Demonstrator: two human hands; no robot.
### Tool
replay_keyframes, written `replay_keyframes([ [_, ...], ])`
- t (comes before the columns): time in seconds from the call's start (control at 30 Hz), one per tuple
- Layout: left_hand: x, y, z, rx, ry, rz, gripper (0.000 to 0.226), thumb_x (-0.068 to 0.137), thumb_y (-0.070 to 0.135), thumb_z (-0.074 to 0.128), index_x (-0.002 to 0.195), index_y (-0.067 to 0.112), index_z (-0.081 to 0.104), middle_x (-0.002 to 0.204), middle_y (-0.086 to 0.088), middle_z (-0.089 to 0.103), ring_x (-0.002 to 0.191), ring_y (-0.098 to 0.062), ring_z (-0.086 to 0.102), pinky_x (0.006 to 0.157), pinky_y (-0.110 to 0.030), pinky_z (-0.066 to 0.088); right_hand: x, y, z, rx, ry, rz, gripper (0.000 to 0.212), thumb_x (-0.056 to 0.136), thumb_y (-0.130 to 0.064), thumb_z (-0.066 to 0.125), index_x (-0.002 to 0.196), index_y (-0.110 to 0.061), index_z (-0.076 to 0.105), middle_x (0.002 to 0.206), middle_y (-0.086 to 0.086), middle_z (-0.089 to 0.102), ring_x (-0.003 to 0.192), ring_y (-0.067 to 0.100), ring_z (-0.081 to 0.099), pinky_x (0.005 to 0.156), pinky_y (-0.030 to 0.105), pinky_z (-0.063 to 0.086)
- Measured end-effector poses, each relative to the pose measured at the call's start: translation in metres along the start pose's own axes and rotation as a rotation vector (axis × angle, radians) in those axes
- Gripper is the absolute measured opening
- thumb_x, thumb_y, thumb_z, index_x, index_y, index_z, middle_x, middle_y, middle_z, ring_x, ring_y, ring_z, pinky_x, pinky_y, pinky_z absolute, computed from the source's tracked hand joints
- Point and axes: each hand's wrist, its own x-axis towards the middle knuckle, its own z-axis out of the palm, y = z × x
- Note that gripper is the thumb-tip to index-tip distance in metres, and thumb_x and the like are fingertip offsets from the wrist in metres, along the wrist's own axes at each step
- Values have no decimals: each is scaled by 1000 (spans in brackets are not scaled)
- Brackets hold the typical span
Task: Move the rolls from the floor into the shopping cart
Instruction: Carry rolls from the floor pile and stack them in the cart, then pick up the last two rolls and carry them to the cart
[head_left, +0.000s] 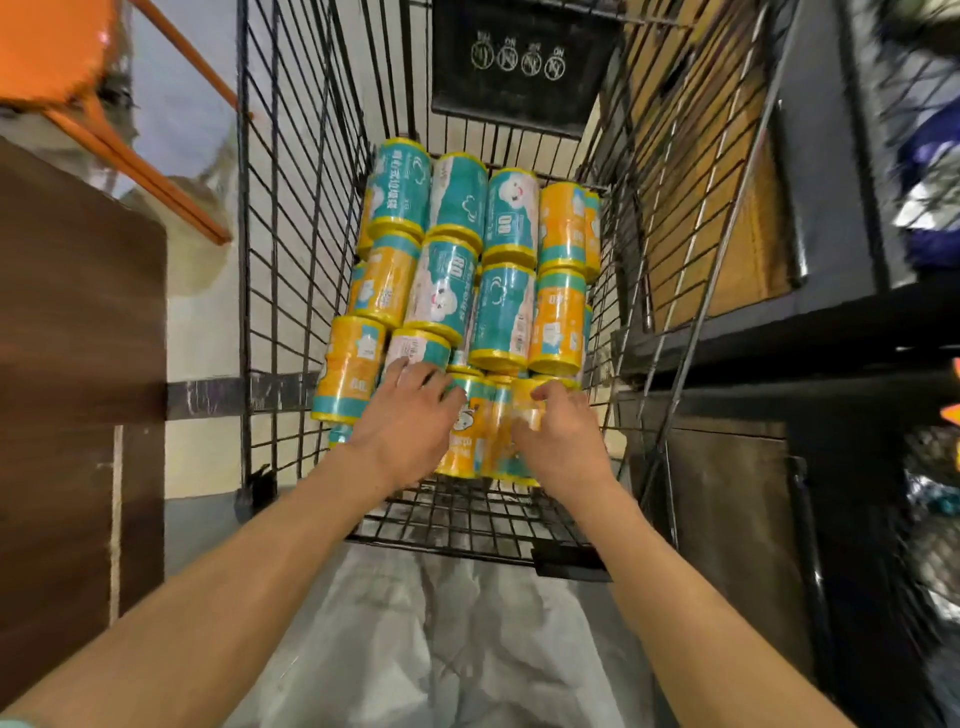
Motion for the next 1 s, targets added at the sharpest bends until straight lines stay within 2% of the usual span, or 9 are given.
replay_keyframes([
  [0.1,-7,0,-30,7,-53,-31,46,90,32,60,131,13,58,133,-11,60,132,-36,47,114,-54,32,-15,-10,-22,-292,-50,-148,45,95,-33,60,136,-15,50,130,12,56,121,34,54,97,43,49],
  [0.2,-16,2,-73,63,-119,-94,50,96,37,49,142,17,47,145,-7,50,142,-31,36,117,-48,27,-35,-17,-46,-444,-112,-214,49,96,-36,55,141,-17,45,133,11,54,124,35,53,95,45,51],
  [0.3,-27,10,-111,26,-143,-105,58,96,36,50,149,19,38,149,-6,47,142,-30,35,116,-47,29,-56,-25,-71,-503,-127,-251,47,96,-37,53,138,-17,46,135,13,54,123,36,54,96,47,51],
  [0.4,-37,22,-144,14,-83,-95,53,95,31,52,145,19,39,143,-6,50,136,-29,41,112,-47,35,-75,-38,-94,-498,-107,-279,47,97,-38,53,137,-16,48,137,13,53,126,36,51,99,48,50],
  [0.53,-49,41,-185,63,-21,-38,53,98,29,48,149,16,37,139,-9,52,131,-32,46,107,-44,37,-101,-51,-121,-508,3,-304,49,95,-38,54,137,-15,47,130,13,56,122,36,54,94,47,52],
  [0.73,-52,40,-225,30,72,88,48,97,24,47,145,16,43,133,-8,55,127,-33,50,107,-45,39,-148,-62,-145,-449,180,-205,40,98,-37,50,134,-19,50,127,9,57,120,35,54,92,45,51],
  [0.83,-60,40,-240,84,96,208,46,94,26,48,139,18,47,131,-6,57,125,-32,52,103,-44,42,-185,-66,-145,-395,245,-88,42,98,-39,47,135,-19,49,132,10,55,125,35,52,97,46,47],
  [1.0,-72,68,-263,168,130,452,42,94,25,47,136,19,48,131,-6,58,125,-30,52,102,-44,41,-261,-68,-140,-315,415,65,38,96,-40,53,129,-20,52,128,11,56,122,35,52,96,46,48],
])
